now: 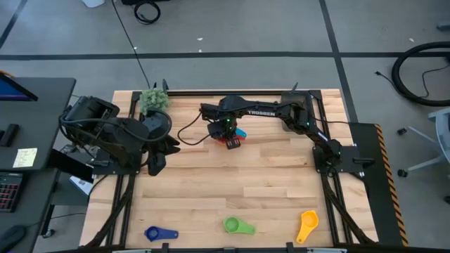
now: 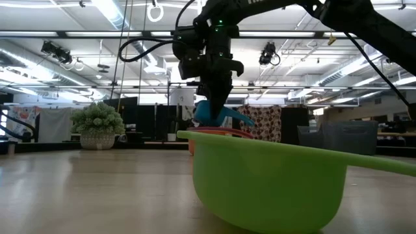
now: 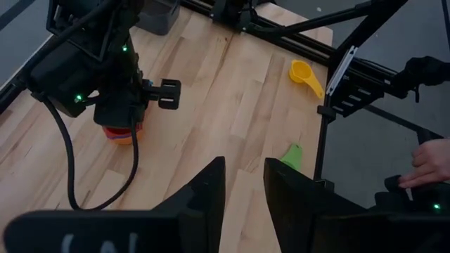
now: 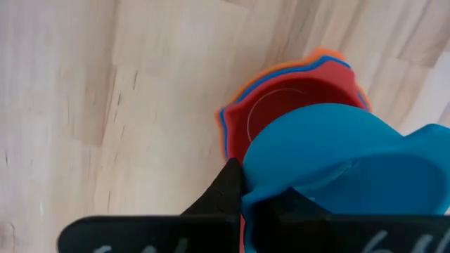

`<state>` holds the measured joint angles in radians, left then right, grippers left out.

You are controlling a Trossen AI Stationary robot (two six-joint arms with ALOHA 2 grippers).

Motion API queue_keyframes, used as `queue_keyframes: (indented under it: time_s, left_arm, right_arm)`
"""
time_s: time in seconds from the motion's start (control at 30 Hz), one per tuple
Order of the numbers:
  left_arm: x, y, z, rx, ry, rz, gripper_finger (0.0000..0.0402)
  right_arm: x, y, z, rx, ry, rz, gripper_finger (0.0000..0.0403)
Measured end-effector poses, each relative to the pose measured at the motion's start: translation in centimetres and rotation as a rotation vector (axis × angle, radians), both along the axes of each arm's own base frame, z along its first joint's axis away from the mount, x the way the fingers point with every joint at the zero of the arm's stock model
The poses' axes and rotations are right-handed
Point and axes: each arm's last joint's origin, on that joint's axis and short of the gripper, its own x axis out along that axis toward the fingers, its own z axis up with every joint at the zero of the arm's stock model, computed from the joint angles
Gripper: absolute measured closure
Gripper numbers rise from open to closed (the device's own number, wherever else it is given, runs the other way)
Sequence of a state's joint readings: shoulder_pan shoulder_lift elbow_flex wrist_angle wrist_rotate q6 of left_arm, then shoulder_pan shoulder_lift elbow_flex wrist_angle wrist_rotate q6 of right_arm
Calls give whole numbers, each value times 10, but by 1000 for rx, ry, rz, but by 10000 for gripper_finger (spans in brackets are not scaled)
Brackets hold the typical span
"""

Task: Nest measuring cups in basket
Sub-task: Stack the light blue measuring cup on top of the red measuring cup, then stack the yellow measuring cup on top of the light blue measuring cup

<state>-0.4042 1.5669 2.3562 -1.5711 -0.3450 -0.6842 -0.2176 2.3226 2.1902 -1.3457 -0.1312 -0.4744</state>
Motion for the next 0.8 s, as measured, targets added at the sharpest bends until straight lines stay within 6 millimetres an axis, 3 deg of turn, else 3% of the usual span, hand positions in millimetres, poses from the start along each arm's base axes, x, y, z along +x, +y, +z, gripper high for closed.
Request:
queue_keyframes:
  time_s: [0.2, 0.43, 0.8]
  left_arm:
    - [0, 0, 0, 0, 0, 0, 299]
    - [0, 0, 0, -1, 0, 0, 299]
    - [0, 0, 0, -5, 3, -5, 299]
  right_arm:
    - [0, 0, 0, -1, -1, 1, 388]
    - [0, 0, 0, 0, -1, 1, 346]
    - [1, 4, 0, 10, -8, 10, 338]
